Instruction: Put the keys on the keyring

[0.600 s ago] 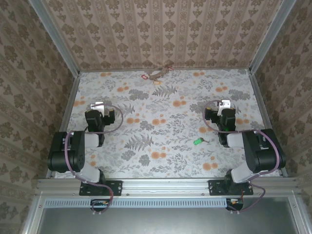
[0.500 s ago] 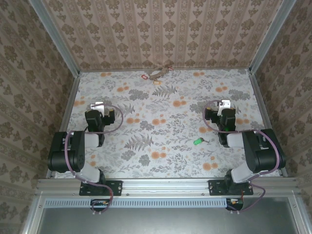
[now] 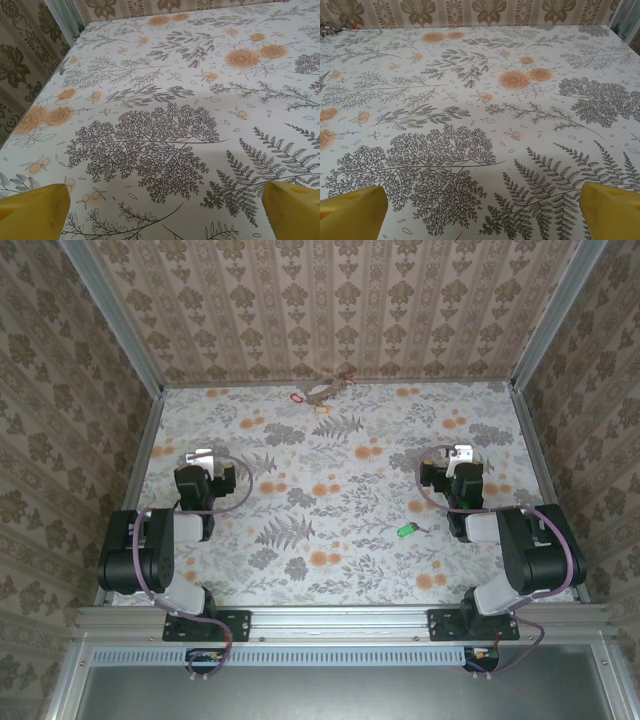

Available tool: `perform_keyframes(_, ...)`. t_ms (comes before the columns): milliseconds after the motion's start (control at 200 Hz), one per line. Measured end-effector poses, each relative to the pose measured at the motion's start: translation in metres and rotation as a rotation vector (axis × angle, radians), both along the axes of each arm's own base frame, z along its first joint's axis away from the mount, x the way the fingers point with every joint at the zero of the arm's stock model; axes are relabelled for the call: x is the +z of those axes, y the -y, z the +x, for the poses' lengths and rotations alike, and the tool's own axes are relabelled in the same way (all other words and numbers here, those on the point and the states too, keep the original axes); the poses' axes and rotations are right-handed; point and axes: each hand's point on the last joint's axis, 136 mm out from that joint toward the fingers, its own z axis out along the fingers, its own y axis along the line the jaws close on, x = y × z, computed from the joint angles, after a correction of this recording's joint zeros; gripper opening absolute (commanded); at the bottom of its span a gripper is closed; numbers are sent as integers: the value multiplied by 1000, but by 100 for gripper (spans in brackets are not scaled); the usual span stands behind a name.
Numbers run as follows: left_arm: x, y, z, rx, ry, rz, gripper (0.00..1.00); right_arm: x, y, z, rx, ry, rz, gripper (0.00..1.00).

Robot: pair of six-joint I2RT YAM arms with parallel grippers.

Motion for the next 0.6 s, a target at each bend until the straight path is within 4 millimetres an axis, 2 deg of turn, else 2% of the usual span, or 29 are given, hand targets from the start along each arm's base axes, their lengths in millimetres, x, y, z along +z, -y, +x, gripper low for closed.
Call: perform_keyframes(600,0,1,0,-7,0,-3,100,1,1,0,-6,4,-2,100)
